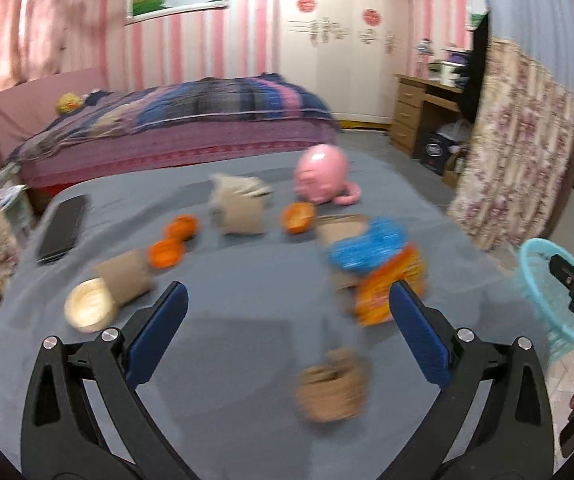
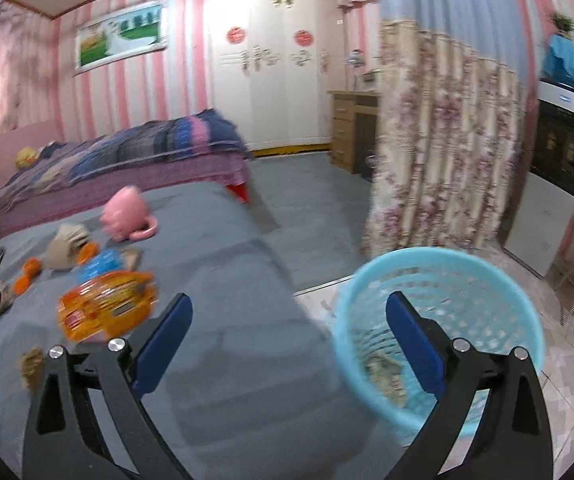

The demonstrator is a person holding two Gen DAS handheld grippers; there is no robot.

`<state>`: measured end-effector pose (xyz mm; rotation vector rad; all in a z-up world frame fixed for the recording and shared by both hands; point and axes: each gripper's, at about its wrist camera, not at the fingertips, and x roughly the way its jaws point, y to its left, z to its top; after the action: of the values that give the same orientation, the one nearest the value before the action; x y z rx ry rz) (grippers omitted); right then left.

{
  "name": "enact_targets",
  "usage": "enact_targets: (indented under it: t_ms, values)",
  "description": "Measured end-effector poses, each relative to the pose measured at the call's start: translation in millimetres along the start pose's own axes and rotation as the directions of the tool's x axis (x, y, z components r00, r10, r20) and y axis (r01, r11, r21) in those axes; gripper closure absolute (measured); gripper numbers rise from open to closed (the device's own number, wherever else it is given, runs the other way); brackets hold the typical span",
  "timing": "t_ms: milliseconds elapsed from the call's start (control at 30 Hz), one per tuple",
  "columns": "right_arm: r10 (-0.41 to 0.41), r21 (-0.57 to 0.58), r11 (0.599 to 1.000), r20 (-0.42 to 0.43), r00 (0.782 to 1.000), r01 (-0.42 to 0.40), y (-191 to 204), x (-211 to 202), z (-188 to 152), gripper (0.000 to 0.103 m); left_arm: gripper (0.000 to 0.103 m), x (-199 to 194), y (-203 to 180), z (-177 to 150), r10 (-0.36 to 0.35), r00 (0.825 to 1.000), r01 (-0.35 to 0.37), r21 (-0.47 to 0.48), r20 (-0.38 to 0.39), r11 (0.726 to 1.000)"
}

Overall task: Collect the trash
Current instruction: 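Move both open tools back over the table, then grasp the crumpled brown paper ball with the right tool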

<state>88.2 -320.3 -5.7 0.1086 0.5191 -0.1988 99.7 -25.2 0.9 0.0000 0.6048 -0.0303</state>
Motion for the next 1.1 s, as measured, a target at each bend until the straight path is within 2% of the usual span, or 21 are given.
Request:
enact_targets:
  t_ms: [200, 433, 767, 1033, 1100]
  values:
    - [0.079, -0.081, 0.994, -0.011, 0.997, -0.080, 59, -7, -9, 0.007, 0.006, -11, 72, -20, 0.093, 0.996, -0.094, -0.067, -0.017, 0.993]
    - [0.132, -0.123, 0.983, -0.016, 0.991, -0.133, 109, -17, -18, 0.007, 0.006, -16, 127, -39, 0.152, 0.987, -0.156, -0.118, -0.046, 0.981]
    - [0.174, -0.174, 0.970, 0.004, 0.985, -0.171, 154, -23, -42, 0.007, 0.006, -21, 162, -69, 0.174, 0.982, -0.183, -0.144, -0.073, 0.973]
    - [0.257, -0.259, 0.932, -0.015, 0.966, -0.252, 183, -31, -60, 0.005, 0.006, -15, 185, -90, 0.191, 0.976, -0.209, -0.188, -0.107, 0.960]
    - [0.251, -0.285, 0.926, -0.026, 0.968, -0.248, 191, -32, -65, 0.005, 0.006, -14, 189, -95, 0.195, 0.974, -0.215, -0.197, -0.116, 0.957]
